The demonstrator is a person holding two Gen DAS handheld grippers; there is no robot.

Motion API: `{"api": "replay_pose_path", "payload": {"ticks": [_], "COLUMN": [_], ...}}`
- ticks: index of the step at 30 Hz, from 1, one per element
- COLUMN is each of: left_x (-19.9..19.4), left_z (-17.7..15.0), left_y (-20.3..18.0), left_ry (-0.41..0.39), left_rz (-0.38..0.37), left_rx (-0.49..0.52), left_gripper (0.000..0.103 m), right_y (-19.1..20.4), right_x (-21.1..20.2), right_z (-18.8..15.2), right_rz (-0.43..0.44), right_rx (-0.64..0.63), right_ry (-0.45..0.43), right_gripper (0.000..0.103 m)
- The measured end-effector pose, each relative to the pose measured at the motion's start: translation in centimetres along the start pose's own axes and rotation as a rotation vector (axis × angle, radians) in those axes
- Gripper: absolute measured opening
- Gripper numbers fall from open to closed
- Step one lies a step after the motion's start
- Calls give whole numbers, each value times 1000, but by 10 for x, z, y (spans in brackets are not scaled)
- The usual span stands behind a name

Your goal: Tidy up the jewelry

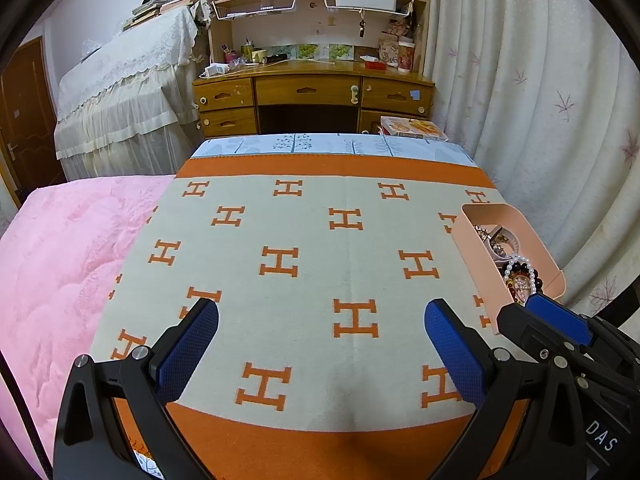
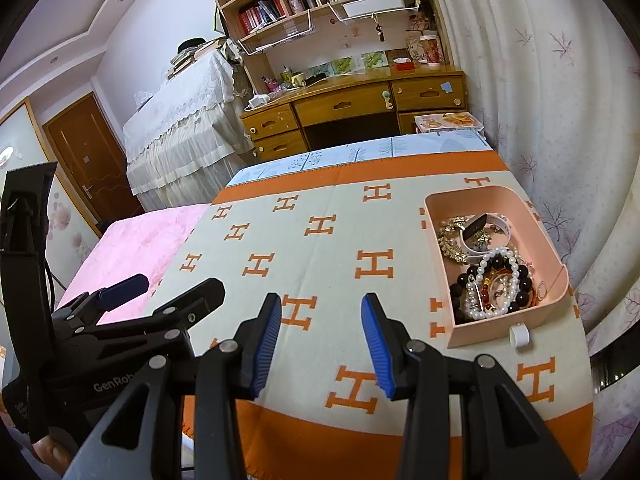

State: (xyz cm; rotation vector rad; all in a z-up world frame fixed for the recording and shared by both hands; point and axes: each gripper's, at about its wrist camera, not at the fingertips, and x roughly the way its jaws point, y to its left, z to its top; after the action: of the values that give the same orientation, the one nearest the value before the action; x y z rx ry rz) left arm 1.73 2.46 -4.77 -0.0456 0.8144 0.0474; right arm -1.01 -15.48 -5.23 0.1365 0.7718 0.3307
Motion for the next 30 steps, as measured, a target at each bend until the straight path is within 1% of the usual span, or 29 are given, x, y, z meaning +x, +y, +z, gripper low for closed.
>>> {"api": "replay_pose_path", "payload": {"ticks": [22, 30], "left_x": [3, 3], "left_z": [-4, -7], "left_y": [6, 8], "left_ry": [19, 23], "left_rz": [3, 6], "left_rx": [2, 4], "left_gripper": [102, 102], "right_y": [0, 4], "right_x": [4, 7], "right_z": [-1, -10], "right_rz": [4, 7], "right_rx": [14, 20], "right_ry": [11, 16], "right_gripper": [42, 42]}}
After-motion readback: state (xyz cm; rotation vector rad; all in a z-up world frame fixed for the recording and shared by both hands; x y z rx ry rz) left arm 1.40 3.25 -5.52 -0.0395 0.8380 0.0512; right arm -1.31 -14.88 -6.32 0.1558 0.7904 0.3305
